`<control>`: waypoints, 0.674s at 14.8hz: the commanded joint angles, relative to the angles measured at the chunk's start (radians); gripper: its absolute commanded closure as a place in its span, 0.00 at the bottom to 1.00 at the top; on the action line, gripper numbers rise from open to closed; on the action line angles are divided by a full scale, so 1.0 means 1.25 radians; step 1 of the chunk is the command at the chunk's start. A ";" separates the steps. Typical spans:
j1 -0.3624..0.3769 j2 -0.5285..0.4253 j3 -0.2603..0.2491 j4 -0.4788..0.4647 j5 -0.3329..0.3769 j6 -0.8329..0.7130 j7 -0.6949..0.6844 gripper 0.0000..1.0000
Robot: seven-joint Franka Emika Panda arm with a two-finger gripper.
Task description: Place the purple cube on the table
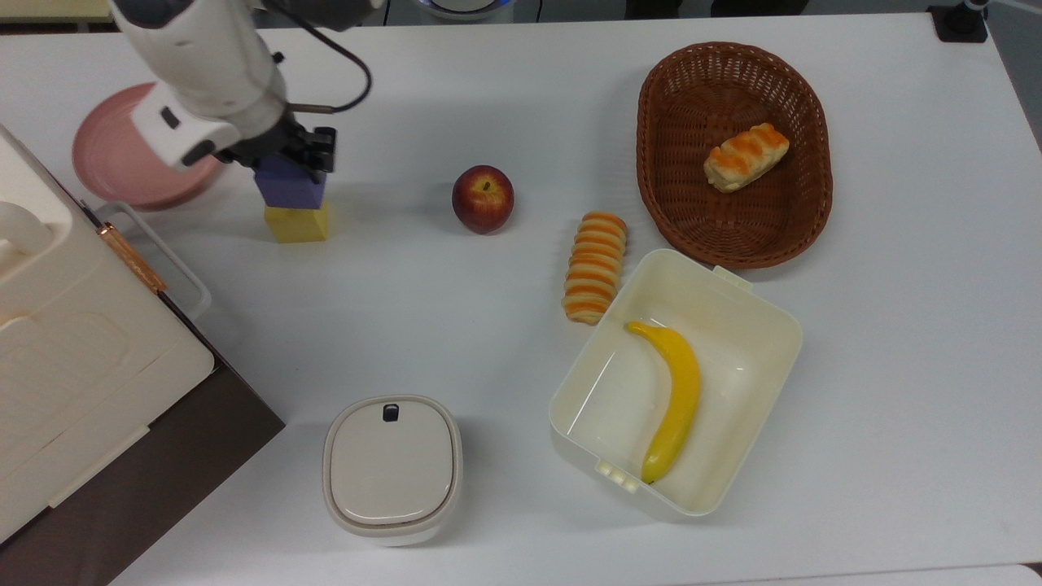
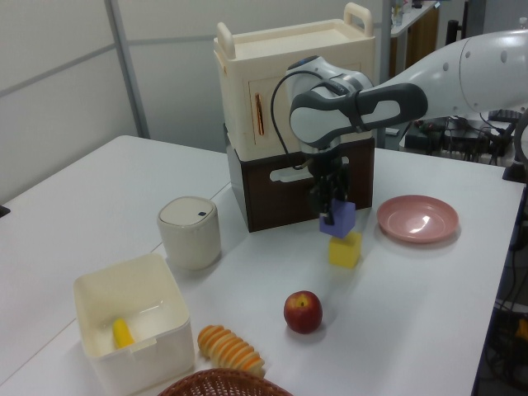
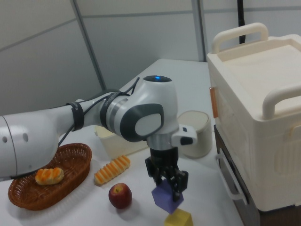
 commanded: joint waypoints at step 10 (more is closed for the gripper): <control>0.169 -0.113 -0.011 0.011 -0.007 -0.010 0.195 0.00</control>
